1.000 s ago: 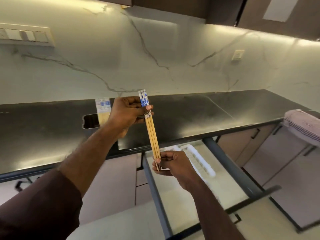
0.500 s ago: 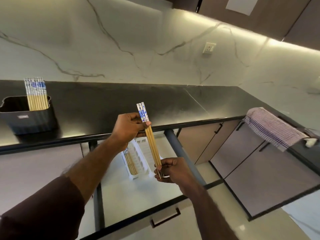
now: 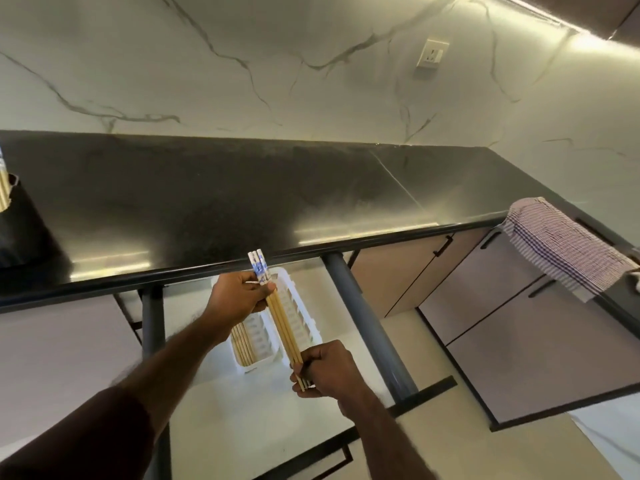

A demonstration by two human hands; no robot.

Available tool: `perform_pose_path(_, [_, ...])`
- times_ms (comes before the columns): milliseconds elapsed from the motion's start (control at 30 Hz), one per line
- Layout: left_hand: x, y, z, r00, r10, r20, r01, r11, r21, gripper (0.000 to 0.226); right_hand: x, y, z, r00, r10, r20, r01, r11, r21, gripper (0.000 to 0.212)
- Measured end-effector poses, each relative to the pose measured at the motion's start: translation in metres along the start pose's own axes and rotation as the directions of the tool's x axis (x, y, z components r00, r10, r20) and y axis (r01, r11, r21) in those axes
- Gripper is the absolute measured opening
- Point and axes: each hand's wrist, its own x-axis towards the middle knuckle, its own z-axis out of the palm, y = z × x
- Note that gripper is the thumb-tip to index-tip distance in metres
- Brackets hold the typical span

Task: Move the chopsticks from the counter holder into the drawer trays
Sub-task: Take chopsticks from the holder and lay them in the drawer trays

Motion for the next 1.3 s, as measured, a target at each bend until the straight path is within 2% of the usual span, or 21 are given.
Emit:
perform_pose_path(100, [0.02, -0.021, 0.004, 0.998, -0.062, 0.021, 0.059, 0.989, 0.137, 0.005, 0.023, -0.002, 0.003, 0.997, 0.072, 0.005, -0.072, 0.997, -0.03, 0.018])
perform_pose_path(300, [0.043, -0.071, 0.011, 0.976, -0.202, 0.086, 0.157, 0.916, 0.369, 0.013, 0.069, -0.001, 0.018, 0.969, 0.243, 0.037, -0.24, 0.968, -0.07, 0.018])
perform_pose_path(367, [0.051, -0.085, 0.012, 0.978, -0.187, 0.089, 0.12, 0.862, 0.493, 0.025, 0.088, -0.001, 0.025, 0.963, 0.268, 0.038, -0.264, 0.96, -0.093, 0.016])
perform_pose_path(467, [0.063, -0.103, 0.01, 0.989, -0.122, 0.083, 0.028, 0.709, 0.705, 0.041, 0.118, -0.004, 0.036, 0.953, 0.302, 0.018, -0.299, 0.949, -0.102, 0.016])
perform_pose_path(633, [0.083, -0.116, 0.013, 0.981, -0.111, 0.158, -0.051, 0.638, 0.768, 0.068, 0.166, -0.007, 0.057, 0.951, 0.307, -0.028, -0.308, 0.942, -0.132, 0.009])
perform_pose_path(900, [0.102, -0.136, 0.01, 0.953, -0.142, 0.266, -0.187, 0.416, 0.89, 0.064, 0.21, 0.009, 0.085, 0.945, 0.323, -0.06, -0.328, 0.922, -0.204, 0.018])
perform_pose_path(1000, [0.106, -0.14, 0.012, 0.945, -0.159, 0.285, -0.213, 0.36, 0.908, 0.063, 0.216, 0.016, 0.093, 0.952, 0.293, -0.09, -0.306, 0.924, -0.228, 0.02])
perform_pose_path(1100, [0.108, -0.142, 0.013, 0.942, -0.163, 0.295, -0.237, 0.301, 0.924, 0.062, 0.215, 0.018, 0.097, 0.97, 0.215, -0.113, -0.243, 0.895, -0.374, 0.024])
perform_pose_path(1200, [0.11, -0.142, 0.015, 0.937, -0.173, 0.304, -0.26, 0.236, 0.936, 0.06, 0.214, 0.017, 0.098, 0.988, 0.091, -0.122, -0.146, 0.785, -0.602, 0.024])
perform_pose_path(1300, [0.112, -0.143, 0.016, 0.93, -0.184, 0.317, -0.283, 0.192, 0.94, 0.06, 0.211, 0.022, 0.102, 0.995, -0.015, -0.095, -0.06, 0.681, -0.73, 0.023])
